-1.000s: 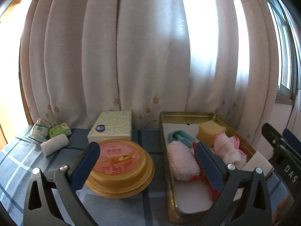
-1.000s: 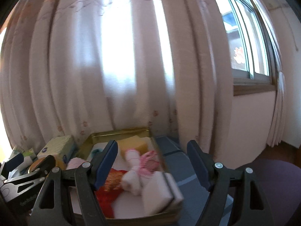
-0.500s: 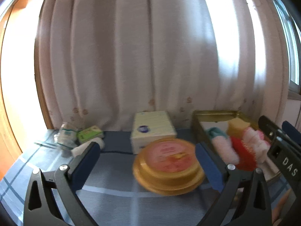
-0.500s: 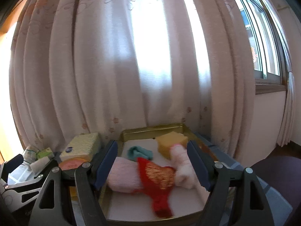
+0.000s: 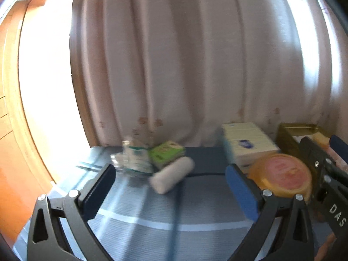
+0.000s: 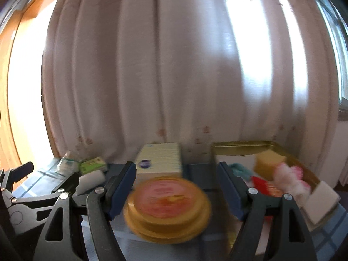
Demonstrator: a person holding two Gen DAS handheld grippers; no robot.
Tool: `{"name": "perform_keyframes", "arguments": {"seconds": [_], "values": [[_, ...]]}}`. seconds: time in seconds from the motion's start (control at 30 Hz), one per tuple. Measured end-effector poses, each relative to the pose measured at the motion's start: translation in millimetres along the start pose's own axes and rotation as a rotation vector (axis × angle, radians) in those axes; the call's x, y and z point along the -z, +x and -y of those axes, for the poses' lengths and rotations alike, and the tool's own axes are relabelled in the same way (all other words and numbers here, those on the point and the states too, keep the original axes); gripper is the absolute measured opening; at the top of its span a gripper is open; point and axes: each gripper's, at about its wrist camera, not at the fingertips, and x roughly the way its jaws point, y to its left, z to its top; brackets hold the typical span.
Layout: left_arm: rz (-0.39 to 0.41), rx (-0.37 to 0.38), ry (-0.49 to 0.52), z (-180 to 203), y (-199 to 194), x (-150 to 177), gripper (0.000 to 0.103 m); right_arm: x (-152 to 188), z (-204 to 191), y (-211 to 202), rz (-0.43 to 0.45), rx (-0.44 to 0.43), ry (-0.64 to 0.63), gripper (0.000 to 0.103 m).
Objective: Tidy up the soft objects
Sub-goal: 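Move both tools back toward the white roll and cotton swab bag, then grasp the white rolled towel upright with the right gripper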
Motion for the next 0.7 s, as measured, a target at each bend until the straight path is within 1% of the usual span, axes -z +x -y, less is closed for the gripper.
{"name": "perform_keyframes", "arguments": {"seconds": [0.1,0.27,0.4,0.6,0.7], "values": [[-0.008,-0.038,-0.003,-20,7,-1,0.102,-1,-23,7,-0.005,-0.033,-0.011,0.078],[-0.032,-0.078,-0.019,-50,22,-3,0.102,-4,-53,16,-0.014,-0.066,-0.022,0.078],[-0.043,-0.148,-0.006,-68,37,-6,0.102,-5,-77,29,-0.042,-0.097,-0.028,0.078],[-0.105,-0.233,0.014,-95,68,-12,0.102,-5,-109,62,-0.160,-0.153,-0.022,0.078],[-0.140,-0.247,-0.026,-115,80,-13,0.102,-4,-122,86,-0.254,-0.191,-0.001,0.078]]}}
